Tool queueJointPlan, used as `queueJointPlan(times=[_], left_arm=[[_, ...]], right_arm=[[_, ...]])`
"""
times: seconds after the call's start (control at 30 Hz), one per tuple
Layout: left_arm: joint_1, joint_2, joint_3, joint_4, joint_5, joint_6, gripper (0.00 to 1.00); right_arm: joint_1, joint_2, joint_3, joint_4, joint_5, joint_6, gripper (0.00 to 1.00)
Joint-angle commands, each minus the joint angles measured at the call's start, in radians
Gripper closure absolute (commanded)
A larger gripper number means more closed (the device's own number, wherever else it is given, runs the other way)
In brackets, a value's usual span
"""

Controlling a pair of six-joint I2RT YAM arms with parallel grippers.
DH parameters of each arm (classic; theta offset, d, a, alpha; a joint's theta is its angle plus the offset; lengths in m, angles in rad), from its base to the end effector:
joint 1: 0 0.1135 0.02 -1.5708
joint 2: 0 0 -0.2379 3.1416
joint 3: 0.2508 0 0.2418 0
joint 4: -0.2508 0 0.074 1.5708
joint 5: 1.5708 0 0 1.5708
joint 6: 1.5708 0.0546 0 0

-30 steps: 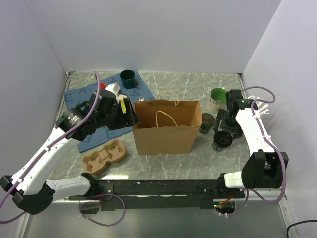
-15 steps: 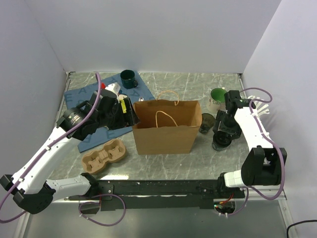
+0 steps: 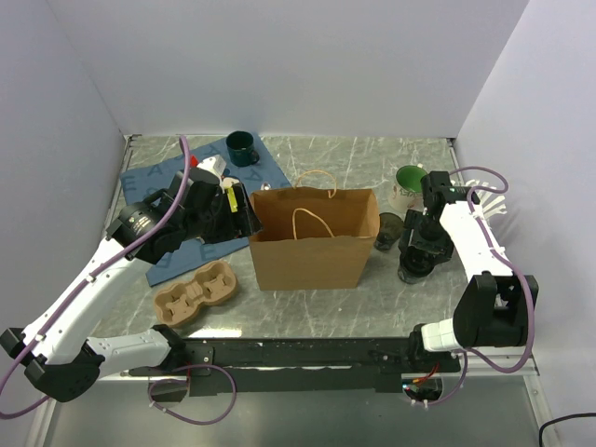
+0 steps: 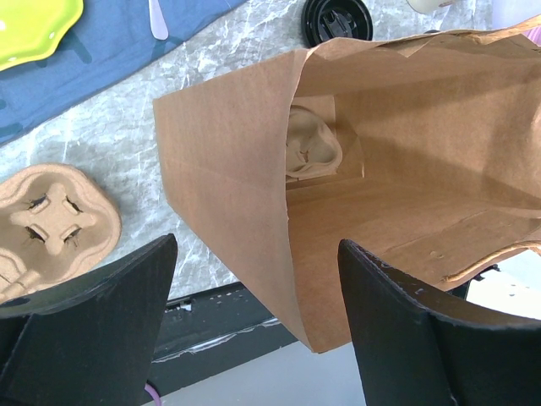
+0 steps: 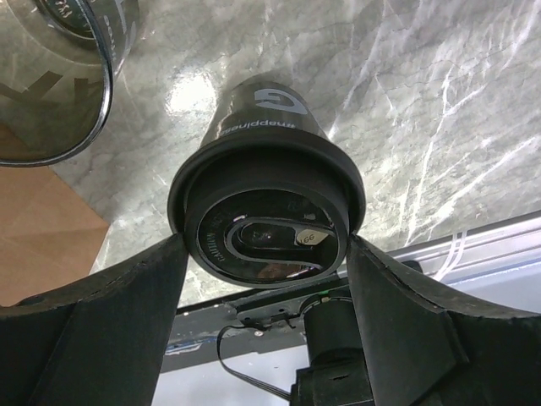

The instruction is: Pack the takeout coffee

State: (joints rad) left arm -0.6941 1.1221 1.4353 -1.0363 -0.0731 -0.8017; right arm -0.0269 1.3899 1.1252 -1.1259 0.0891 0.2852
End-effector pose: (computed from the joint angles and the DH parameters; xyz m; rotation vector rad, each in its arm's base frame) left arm 0.1697 -0.1360 0.3721 -0.1678 2.3839 -0.6692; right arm 0.2418 -0.0114 0.2179 0.4702 2.9123 -0.0961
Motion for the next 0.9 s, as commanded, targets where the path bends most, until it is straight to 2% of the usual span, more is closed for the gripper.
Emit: queueJointPlan(times=[0.0, 0.2, 0.3, 0.53, 0.7, 0.87], left_arm=[[0.002, -0.004, 0.022, 0.019, -0.008, -0.007, 0.18], [0.001, -0.008, 0.013, 0.028, -0.005, -0.013, 0.18], [0.002, -0.007, 0.023, 0.028, -0.016, -0.016, 0.18], [0.002, 0.027, 0.083, 0.009, -0.054, -0.002, 0.21], [0.002, 0.061, 0.135, -0.016, -0.096, -0.019, 0.24], [0.004, 0.068, 0.157, -0.007, -0.116, -0.037, 0.28]], right_arm=[[-0.014, 0.0, -0.01, 0.003, -0.006, -0.017, 0.17], [-0.018, 0.0, -0.024, 0.02, -0.015, -0.02, 0.17], [-0.022, 0.003, -0.03, 0.023, -0.022, -0.024, 0.21], [-0.022, -0.034, 0.01, -0.001, -0.008, -0.044, 0.36], [-0.019, -0.089, 0.083, -0.049, -0.017, -0.049, 0.39], [-0.004, -0.135, 0.243, -0.136, -0.034, -0.035, 0.41]])
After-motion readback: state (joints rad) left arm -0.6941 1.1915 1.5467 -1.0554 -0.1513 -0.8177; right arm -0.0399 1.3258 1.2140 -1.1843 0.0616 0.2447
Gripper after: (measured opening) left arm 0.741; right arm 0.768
